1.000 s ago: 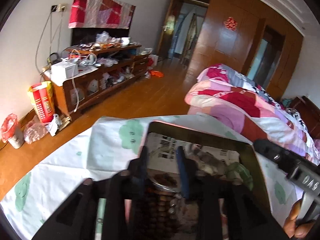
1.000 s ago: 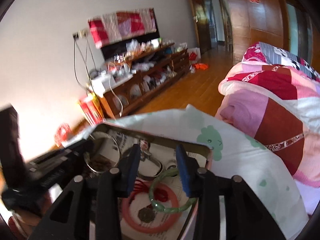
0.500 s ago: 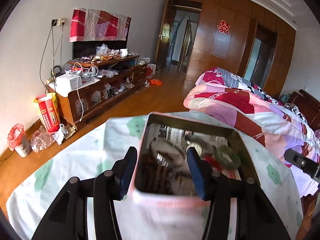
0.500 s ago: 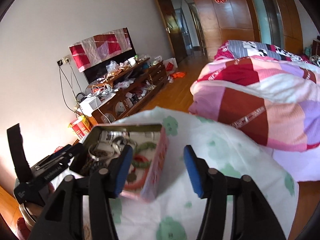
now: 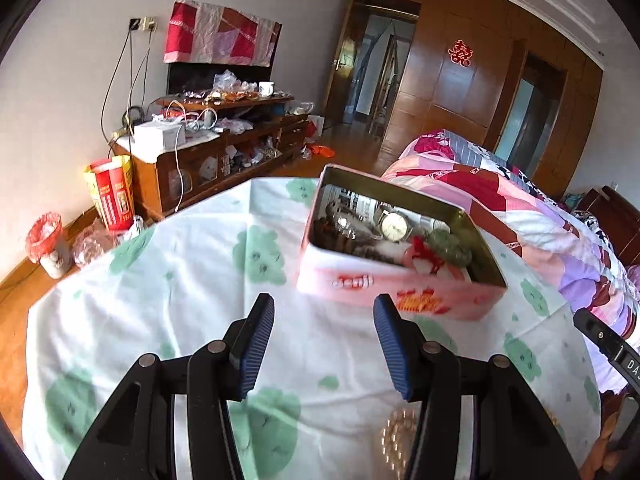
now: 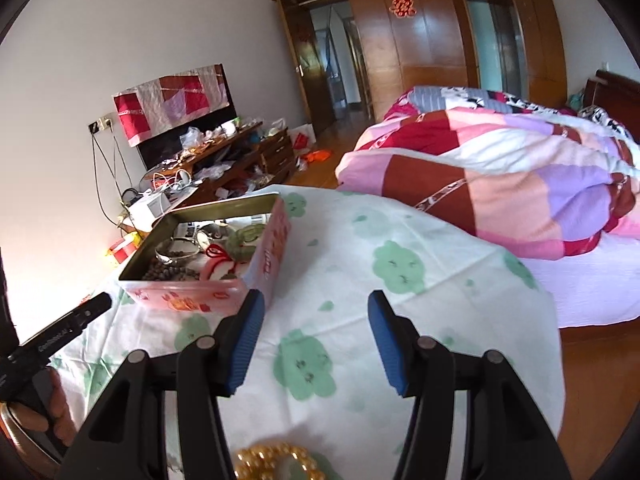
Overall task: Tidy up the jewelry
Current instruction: 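Move both tools back over the pearl necklace and gold bead bracelet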
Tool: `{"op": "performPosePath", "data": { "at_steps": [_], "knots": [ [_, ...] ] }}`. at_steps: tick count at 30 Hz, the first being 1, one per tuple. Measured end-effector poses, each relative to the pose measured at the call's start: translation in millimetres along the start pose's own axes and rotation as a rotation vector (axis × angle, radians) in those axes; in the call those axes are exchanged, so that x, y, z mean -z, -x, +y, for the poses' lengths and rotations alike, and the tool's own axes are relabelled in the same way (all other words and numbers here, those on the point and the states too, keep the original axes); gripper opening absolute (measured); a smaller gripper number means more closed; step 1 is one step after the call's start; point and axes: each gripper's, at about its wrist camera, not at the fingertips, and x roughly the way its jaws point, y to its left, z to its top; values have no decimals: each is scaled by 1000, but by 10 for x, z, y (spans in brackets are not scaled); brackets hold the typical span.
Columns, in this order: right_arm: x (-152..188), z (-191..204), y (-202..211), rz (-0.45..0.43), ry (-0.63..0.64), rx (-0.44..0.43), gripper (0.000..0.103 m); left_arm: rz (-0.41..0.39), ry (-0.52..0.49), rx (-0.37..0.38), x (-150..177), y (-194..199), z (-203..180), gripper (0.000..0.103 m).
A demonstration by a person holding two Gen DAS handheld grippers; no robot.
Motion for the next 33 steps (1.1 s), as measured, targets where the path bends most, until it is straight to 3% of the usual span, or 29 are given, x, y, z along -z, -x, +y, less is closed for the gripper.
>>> {"op": "performPosePath", "data": {
  "at_steps": [7, 19, 29, 31, 33],
  "knots": [
    [157, -23, 86, 6, -2, -4, 57, 9, 36, 20, 92, 140, 48, 52],
    [324, -141, 280, 29, -46, -27, 57, 86, -55, 49, 370, 311, -128, 52],
    [416, -165, 390, 49, -65, -54, 57, 242, -114, 119, 590, 248, -364, 52],
    [433, -181, 416, 48, -70, -55, 57, 291, -143, 108, 656, 167, -465, 52],
    [456, -197, 434, 53, -73, -54, 57, 285, -191, 101, 673, 185, -563, 52]
  ]
}}
